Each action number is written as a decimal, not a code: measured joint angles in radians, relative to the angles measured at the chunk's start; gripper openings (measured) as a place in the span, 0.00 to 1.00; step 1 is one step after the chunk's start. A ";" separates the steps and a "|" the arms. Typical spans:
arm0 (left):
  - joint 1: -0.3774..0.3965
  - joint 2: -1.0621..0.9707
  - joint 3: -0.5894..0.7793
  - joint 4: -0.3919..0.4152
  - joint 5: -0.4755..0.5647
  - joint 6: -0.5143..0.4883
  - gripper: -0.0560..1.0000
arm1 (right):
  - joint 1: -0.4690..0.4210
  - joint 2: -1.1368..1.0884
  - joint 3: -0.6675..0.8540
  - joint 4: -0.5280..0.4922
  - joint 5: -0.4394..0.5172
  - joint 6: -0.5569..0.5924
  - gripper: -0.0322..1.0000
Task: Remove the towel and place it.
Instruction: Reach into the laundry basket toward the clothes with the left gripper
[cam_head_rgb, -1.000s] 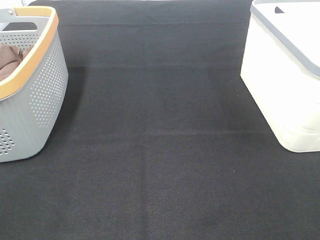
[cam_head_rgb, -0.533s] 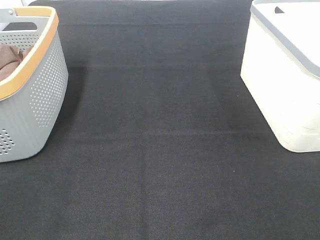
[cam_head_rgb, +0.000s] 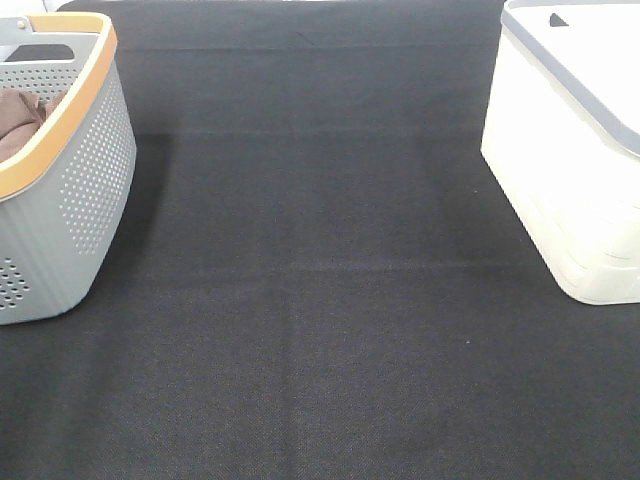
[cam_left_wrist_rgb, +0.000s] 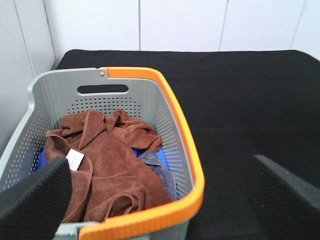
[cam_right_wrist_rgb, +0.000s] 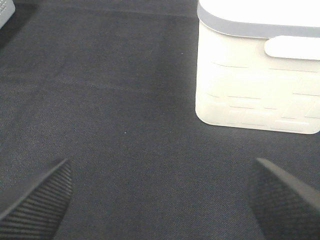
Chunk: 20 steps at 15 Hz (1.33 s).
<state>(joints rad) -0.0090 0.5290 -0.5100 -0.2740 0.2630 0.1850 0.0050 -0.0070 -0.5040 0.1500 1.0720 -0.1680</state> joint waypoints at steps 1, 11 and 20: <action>0.000 0.087 -0.009 0.000 -0.052 0.000 0.90 | 0.000 0.000 0.000 0.000 0.000 0.000 0.90; 0.000 0.820 -0.615 0.085 0.202 -0.168 0.84 | 0.000 0.000 0.000 0.000 0.000 0.000 0.90; 0.012 1.152 -1.026 0.421 0.627 -0.493 0.81 | 0.000 0.000 0.000 0.000 0.000 0.000 0.90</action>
<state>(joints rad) 0.0030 1.6810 -1.5360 0.1470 0.8900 -0.3080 0.0050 -0.0070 -0.5040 0.1500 1.0720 -0.1680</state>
